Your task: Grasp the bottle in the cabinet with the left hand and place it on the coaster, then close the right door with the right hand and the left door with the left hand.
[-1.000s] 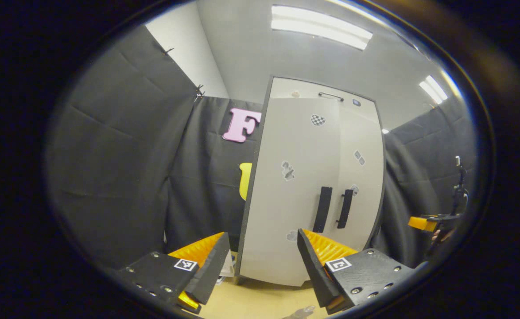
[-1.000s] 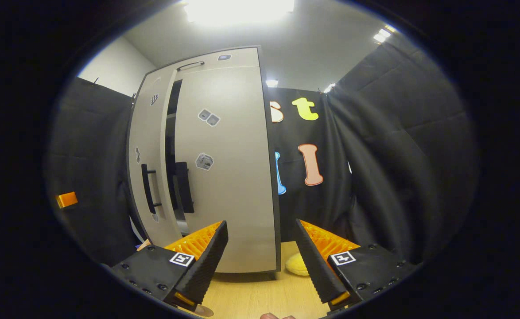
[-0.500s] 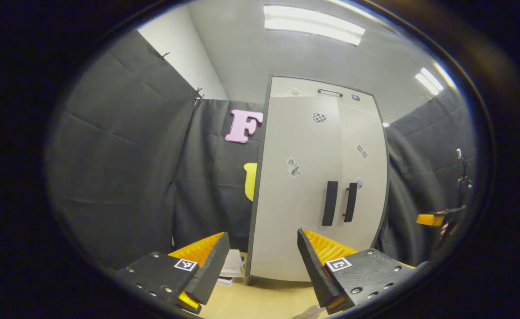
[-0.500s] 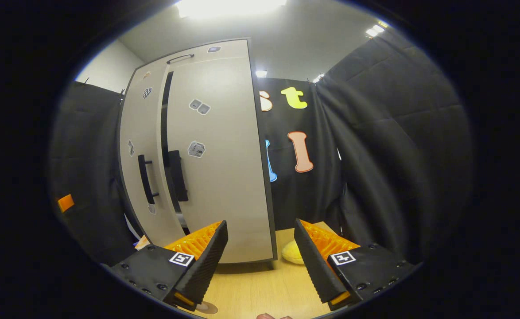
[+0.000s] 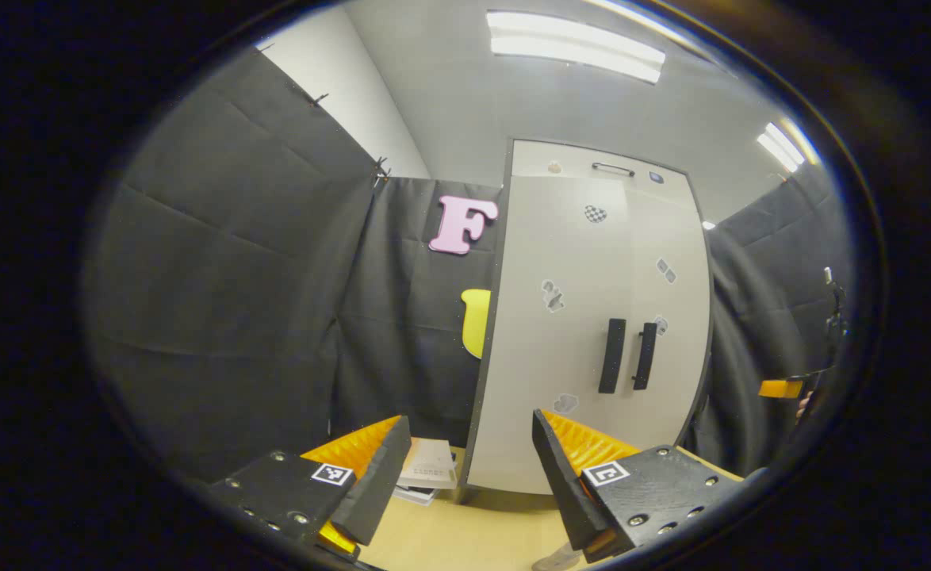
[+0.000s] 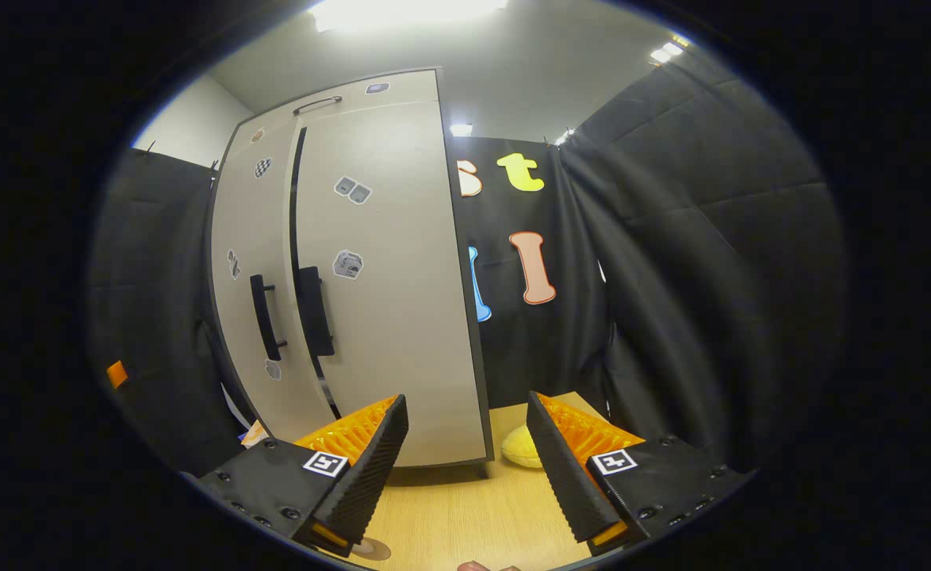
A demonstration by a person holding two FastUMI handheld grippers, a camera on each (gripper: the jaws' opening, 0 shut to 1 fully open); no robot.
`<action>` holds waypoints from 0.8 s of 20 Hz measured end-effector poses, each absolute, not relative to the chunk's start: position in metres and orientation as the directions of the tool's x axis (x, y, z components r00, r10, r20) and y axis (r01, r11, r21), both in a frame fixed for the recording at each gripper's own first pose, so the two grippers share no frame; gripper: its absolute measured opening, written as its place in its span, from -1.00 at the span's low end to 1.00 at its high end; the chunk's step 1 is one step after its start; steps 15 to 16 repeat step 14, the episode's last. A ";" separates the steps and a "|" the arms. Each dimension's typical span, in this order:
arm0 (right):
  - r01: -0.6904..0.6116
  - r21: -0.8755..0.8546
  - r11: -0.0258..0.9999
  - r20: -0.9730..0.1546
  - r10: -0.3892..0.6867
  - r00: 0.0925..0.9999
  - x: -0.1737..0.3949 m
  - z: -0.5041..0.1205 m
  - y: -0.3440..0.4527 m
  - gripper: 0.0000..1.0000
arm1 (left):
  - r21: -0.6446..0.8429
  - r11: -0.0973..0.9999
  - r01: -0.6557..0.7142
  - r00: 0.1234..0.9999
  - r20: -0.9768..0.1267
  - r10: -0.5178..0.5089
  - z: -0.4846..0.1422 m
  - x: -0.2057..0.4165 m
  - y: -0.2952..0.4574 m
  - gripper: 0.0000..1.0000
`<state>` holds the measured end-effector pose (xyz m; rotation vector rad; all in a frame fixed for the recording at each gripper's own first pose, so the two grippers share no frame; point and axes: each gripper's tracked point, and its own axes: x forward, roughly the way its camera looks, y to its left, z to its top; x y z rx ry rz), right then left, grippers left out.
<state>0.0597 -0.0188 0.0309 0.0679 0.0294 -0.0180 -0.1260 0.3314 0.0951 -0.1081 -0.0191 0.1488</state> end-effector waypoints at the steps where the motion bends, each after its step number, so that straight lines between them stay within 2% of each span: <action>1: 0.018 0.068 0.998 -0.031 -0.016 0.999 0.060 0.031 -0.018 0.92 | -0.121 0.982 -0.147 0.989 0.006 0.149 0.093 -0.127 0.332 0.83; 2: 0.016 0.067 0.998 -0.033 -0.014 0.999 0.060 0.031 -0.017 0.92 | -0.132 0.981 -0.143 0.989 0.006 0.145 0.092 -0.126 0.332 0.78; 3: 0.015 0.065 0.998 -0.034 -0.013 0.999 0.061 0.032 -0.016 0.92 | -0.134 0.981 -0.142 0.989 0.009 0.145 0.091 -0.129 0.333 0.84; 8: 0.006 0.045 0.999 -0.050 -0.003 0.999 0.060 0.032 -0.007 0.92 | -0.083 0.987 -0.139 0.990 -0.003 0.140 0.089 -0.131 0.333 0.83; 9: 0.006 0.033 0.999 -0.063 -0.003 0.998 0.060 0.030 -0.006 0.83 | -0.053 0.989 -0.139 0.990 -0.019 0.139 0.085 -0.131 0.333 0.83; 10: 0.001 0.025 1.000 -0.071 0.001 0.997 0.061 0.030 -0.002 0.91 | -0.018 0.990 -0.141 0.989 -0.042 0.140 0.080 -0.130 0.334 0.78; 11: -0.003 0.021 1.000 -0.077 0.005 0.997 0.063 0.030 0.001 0.92 | 0.006 0.991 -0.137 0.989 -0.055 0.137 0.076 -0.131 0.333 0.83; 12: -0.004 0.018 1.000 -0.086 0.006 0.996 0.065 0.029 0.003 0.92 | 0.011 0.992 -0.124 0.991 -0.057 0.125 0.073 -0.130 0.332 0.78; 16: -0.006 0.020 1.000 -0.113 0.008 0.994 0.068 0.026 0.008 0.92 | -0.020 0.995 -0.096 0.994 -0.053 0.095 0.074 -0.132 0.328 0.84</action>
